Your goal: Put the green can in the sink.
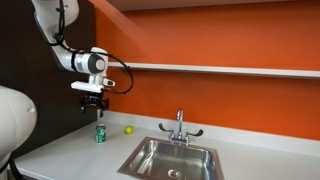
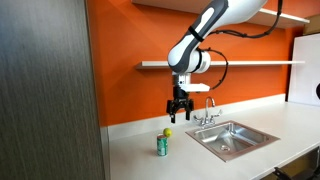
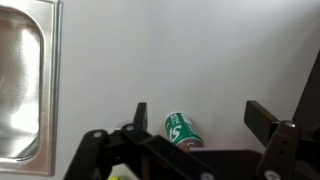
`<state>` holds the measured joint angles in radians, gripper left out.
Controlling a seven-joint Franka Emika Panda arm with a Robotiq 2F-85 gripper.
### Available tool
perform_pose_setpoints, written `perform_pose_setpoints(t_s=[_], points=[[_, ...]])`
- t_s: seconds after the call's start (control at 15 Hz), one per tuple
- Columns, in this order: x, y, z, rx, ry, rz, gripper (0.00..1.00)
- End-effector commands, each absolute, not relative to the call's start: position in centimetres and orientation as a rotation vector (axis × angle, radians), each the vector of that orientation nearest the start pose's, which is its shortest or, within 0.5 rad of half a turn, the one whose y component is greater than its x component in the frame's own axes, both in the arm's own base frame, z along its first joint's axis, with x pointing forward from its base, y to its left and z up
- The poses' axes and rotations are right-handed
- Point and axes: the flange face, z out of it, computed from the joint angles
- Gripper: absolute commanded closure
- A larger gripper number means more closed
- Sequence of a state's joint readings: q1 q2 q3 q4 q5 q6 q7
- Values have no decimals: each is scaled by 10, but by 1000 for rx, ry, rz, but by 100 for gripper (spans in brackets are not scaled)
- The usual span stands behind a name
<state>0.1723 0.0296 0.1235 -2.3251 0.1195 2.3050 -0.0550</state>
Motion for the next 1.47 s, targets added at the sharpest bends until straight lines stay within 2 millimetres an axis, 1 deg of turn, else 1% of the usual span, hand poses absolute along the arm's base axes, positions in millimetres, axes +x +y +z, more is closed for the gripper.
perform_pose_setpoints(t_s=[0.0, 0.4, 0.8, 1.13, 1.4], points=[[497, 165, 305, -3025, -463, 89, 0], [507, 178, 279, -3016, -487, 97, 0], [510, 196, 254, -3010, -538, 127, 0], [512, 212, 239, -3004, -601, 144, 0], [518, 214, 227, -3012, -624, 138, 0]])
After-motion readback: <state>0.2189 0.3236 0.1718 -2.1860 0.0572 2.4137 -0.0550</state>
